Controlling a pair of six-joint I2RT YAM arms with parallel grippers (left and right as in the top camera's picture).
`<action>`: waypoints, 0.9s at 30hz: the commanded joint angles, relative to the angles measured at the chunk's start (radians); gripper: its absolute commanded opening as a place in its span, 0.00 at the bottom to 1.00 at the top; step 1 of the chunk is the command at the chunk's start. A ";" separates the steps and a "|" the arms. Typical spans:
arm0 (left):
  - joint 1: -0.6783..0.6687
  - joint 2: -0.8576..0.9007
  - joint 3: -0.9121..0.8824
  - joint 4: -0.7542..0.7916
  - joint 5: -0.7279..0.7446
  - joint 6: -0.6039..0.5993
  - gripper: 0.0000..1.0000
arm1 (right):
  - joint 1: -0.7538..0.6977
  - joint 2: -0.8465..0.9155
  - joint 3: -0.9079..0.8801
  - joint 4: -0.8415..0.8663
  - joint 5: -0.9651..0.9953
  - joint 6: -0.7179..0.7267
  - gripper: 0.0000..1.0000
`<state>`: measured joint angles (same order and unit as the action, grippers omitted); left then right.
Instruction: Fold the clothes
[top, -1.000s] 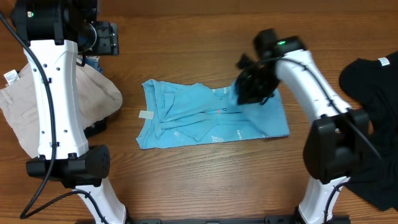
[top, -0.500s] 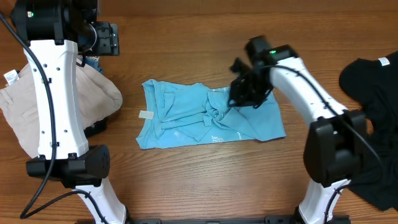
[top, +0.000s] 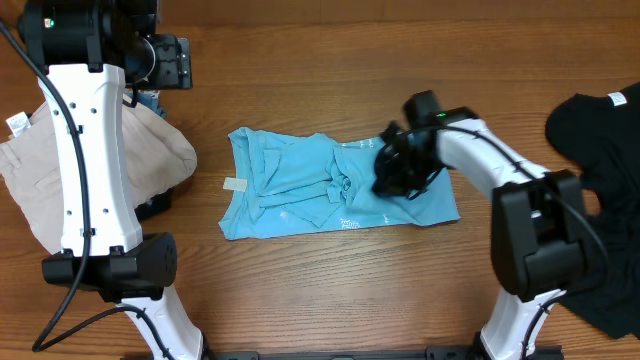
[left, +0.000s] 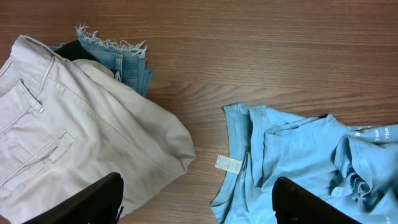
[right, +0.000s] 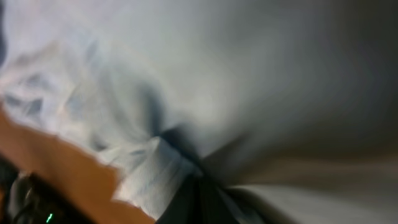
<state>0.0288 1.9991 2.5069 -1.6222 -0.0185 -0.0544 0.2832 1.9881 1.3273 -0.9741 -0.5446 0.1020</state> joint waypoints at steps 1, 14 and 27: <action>0.005 -0.012 0.023 0.000 0.011 -0.029 0.79 | 0.137 -0.033 -0.005 -0.063 -0.131 -0.052 0.04; 0.004 -0.011 0.022 0.000 0.013 -0.040 0.84 | 0.031 -0.117 0.021 0.160 0.032 0.046 0.10; 0.003 -0.010 0.021 0.007 0.019 -0.035 0.91 | 0.130 -0.029 0.020 0.270 0.197 0.126 0.41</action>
<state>0.0288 1.9991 2.5069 -1.6222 -0.0116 -0.0795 0.4046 1.9453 1.3300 -0.7200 -0.3992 0.1852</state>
